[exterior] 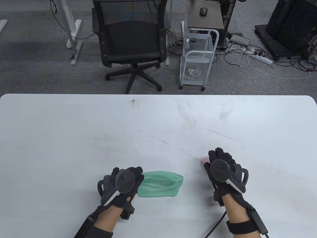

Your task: Take cleansing milk out of the toiletry bag

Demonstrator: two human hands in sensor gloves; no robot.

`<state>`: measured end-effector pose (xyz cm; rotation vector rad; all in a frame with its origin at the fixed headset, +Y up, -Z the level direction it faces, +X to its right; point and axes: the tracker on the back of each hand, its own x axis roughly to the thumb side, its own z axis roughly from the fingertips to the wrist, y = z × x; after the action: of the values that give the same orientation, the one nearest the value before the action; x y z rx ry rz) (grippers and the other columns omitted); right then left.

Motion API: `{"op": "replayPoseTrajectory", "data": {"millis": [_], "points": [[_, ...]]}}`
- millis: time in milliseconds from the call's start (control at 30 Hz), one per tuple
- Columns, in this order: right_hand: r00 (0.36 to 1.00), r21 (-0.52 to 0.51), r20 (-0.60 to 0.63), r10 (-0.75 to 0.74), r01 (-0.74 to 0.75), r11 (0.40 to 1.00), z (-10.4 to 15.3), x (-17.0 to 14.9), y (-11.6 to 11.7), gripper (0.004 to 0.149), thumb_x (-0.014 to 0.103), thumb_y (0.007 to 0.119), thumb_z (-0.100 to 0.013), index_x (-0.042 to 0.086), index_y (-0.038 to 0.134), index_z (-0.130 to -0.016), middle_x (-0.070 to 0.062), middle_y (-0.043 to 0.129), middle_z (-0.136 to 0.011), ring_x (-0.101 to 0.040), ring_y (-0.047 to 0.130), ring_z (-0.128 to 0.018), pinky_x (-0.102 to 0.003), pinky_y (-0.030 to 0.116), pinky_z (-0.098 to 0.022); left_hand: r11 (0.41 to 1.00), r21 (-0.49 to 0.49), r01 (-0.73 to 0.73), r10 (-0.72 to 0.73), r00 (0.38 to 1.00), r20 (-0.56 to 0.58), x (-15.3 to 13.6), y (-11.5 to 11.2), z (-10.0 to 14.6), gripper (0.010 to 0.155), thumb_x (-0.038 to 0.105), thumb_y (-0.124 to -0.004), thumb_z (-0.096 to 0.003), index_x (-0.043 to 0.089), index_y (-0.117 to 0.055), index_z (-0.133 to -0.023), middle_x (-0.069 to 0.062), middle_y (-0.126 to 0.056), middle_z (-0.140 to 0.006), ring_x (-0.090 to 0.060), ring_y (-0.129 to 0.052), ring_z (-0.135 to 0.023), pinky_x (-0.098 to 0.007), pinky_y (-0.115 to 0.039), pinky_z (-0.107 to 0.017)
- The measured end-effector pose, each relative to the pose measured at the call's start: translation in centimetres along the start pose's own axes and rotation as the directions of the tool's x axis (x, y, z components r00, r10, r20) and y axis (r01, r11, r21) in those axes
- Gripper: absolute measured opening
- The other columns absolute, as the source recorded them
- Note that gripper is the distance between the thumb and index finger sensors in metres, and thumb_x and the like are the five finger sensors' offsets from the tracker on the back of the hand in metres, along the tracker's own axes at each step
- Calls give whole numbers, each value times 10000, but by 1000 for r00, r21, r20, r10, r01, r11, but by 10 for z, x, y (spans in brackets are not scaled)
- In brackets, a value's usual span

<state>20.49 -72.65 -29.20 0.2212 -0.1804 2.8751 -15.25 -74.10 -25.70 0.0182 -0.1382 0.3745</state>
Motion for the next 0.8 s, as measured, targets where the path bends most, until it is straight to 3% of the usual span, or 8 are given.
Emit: {"op": "replayPoseTrajectory", "data": {"millis": [367, 567, 800], "points": [[927, 77, 341, -157, 140, 987, 18, 52, 5, 602, 329, 842, -551, 13, 708, -1046, -331, 630, -1128, -693, 653, -904, -746, 589, -627, 996, -64, -56, 62, 994, 93, 6, -7, 3, 449, 405, -886, -485, 256, -915, -907, -77, -996, -943, -384, -1009, -814, -652, -613, -732], [890, 137, 432, -146, 95, 986, 26, 74, 12, 606, 332, 847, -547, 25, 704, -1050, -322, 627, -1134, -690, 642, -915, -749, 579, -633, 991, -106, -78, 92, 987, 132, 9, -12, 3, 452, 403, -883, -486, 268, -907, -917, -54, -990, -955, -375, -1005, -826, -650, -609, -739], [858, 208, 464, -218, 134, 969, 28, 77, 16, 591, 349, 844, -545, 28, 738, -1030, -317, 640, -1130, -692, 646, -913, -753, 576, -631, 990, -123, -68, 86, 985, 149, 14, -17, 3, 450, 406, -882, -486, 269, -909, -914, -54, -992, -951, -375, -1005, -825, -650, -611, -738]]}}
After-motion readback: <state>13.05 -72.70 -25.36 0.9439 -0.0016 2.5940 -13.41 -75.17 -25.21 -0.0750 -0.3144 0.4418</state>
